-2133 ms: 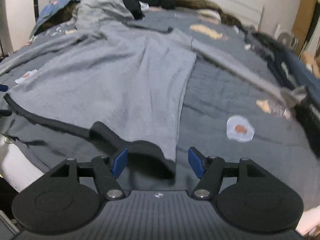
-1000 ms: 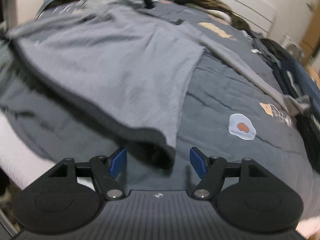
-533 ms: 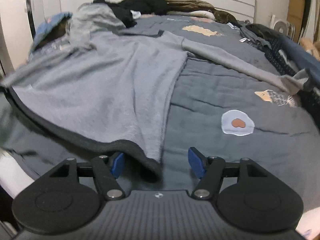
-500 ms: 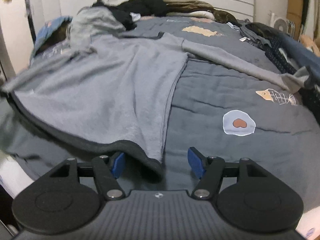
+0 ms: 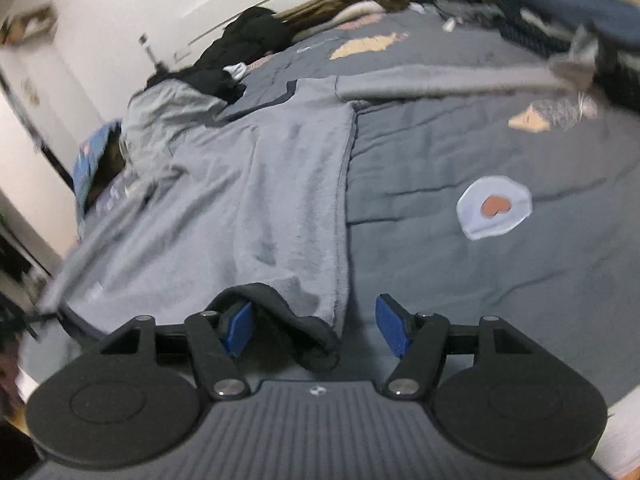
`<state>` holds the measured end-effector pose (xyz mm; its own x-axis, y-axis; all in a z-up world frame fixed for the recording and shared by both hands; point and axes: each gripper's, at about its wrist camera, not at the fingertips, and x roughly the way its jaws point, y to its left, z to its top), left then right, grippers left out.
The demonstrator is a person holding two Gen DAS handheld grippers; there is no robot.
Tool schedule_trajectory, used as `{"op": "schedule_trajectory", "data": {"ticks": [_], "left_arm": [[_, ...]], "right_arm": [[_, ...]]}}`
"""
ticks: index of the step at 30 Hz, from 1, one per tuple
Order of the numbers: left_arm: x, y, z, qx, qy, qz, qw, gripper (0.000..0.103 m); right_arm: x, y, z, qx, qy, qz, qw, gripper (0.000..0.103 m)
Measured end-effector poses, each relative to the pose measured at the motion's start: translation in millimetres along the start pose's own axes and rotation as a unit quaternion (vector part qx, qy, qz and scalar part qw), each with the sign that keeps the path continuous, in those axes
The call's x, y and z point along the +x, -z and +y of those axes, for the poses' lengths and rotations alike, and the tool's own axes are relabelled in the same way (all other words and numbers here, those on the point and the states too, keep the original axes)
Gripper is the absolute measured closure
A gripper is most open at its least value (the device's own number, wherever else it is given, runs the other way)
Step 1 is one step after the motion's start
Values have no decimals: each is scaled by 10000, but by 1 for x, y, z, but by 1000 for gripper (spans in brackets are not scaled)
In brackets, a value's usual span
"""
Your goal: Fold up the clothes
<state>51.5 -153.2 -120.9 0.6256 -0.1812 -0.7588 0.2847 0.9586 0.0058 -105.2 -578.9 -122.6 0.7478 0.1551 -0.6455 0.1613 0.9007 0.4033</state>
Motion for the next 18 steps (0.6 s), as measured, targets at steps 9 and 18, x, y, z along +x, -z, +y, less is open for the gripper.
{"op": "schedule_trajectory", "data": {"ticks": [9,18], "left_arm": [[10,18,-17,775,-263,307,9962,90],[-23,7,-8,817,266,238,9960,101]], "right_arm": [[28,8,18,-950,531,384,9933,45],[12,-2,28,-1326,777,-53,9881,98]]}}
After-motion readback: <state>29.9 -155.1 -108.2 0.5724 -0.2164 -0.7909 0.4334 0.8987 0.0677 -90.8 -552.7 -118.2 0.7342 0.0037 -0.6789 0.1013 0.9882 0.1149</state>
